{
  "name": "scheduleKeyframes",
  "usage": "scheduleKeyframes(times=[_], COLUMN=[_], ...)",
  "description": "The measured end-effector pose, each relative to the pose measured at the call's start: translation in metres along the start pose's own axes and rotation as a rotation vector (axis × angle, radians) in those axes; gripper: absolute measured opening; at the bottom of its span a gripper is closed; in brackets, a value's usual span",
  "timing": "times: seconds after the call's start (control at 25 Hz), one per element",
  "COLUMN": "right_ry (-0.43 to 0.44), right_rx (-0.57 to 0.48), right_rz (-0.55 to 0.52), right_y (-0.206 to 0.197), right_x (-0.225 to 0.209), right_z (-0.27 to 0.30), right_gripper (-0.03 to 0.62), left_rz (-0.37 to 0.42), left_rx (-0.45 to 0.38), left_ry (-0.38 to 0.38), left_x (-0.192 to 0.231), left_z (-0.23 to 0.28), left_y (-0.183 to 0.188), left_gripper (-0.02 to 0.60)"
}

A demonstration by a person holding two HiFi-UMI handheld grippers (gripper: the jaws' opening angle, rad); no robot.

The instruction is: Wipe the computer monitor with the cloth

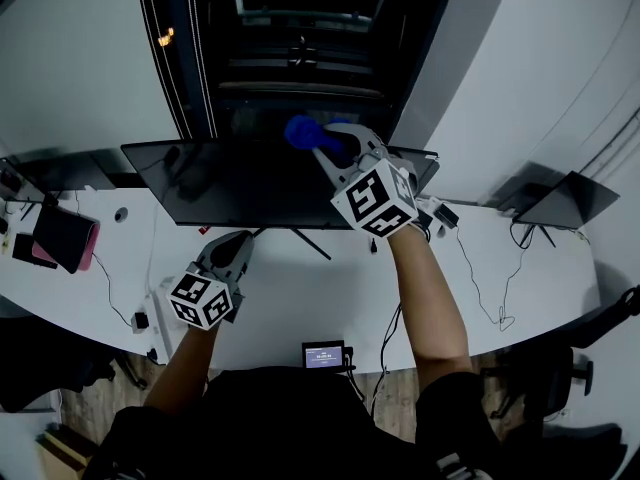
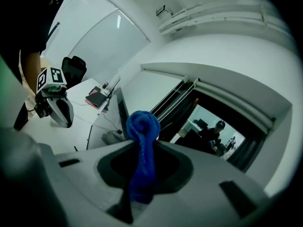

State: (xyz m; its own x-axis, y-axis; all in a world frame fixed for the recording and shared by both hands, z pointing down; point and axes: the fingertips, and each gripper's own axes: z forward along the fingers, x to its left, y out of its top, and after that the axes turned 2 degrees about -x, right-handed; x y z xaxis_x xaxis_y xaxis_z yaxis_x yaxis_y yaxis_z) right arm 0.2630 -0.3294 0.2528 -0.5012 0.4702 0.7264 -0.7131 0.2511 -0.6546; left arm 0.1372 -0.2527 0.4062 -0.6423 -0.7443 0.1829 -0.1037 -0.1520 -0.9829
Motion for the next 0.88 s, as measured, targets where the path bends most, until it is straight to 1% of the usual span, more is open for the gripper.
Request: scheduleKeyframes(times=[0.44,0.88], right_ry=[-0.036,-0.089], right_rx=[0.012,0.026], right_rz=[0.029,0.057], right_y=[-0.037,-0.072], right_x=[-0.023,-0.045], right_z=[-0.034,-0.067], right_gripper=[0.071,0.071], left_rz=[0.005,0.013], left_rx=[0.034,0.065], left_ry=[-0.041,-0.059], left_x=[-0.031,-0.053], left_z=[0.032,0.05], left_y=[-0.013,-0.023], left_gripper=[-0.005,-0.005])
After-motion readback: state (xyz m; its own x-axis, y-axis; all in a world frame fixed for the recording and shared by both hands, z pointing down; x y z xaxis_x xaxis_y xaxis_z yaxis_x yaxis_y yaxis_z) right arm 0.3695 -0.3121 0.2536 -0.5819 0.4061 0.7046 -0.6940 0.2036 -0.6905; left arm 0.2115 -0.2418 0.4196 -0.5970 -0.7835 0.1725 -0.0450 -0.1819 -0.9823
